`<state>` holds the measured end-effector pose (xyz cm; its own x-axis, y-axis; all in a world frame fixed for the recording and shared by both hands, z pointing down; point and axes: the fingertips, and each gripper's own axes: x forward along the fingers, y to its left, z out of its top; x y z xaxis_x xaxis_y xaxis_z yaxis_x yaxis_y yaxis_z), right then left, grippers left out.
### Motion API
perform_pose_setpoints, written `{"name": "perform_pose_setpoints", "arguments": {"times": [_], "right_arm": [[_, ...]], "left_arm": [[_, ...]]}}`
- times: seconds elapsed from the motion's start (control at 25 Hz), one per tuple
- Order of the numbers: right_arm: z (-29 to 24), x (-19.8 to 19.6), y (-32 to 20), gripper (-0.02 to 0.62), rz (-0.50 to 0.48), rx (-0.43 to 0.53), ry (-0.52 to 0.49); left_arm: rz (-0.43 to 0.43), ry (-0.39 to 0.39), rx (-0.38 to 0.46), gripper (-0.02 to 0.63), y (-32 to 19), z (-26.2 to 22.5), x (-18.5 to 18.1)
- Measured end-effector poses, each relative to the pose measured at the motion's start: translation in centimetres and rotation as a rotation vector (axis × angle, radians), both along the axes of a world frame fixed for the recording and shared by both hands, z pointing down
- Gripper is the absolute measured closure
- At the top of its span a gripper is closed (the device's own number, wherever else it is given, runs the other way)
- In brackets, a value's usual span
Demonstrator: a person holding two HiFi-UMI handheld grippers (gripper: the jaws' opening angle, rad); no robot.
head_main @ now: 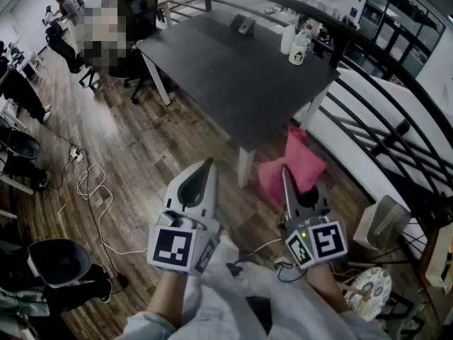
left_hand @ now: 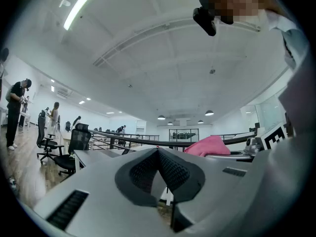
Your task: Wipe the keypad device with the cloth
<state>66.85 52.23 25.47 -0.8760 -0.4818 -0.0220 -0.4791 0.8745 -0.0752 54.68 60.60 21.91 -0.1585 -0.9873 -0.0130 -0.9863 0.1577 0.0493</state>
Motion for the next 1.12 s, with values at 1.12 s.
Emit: {"name": "perform_pose_setpoints", "arguments": {"times": [1.12], "right_arm": [[1.6, -12.8, -6.0, 0.566, -0.008, -0.033, 0.048]], "left_arm": [[-0.036, 0.027, -0.016, 0.593, -5.1, 0.9, -14.7]]}}
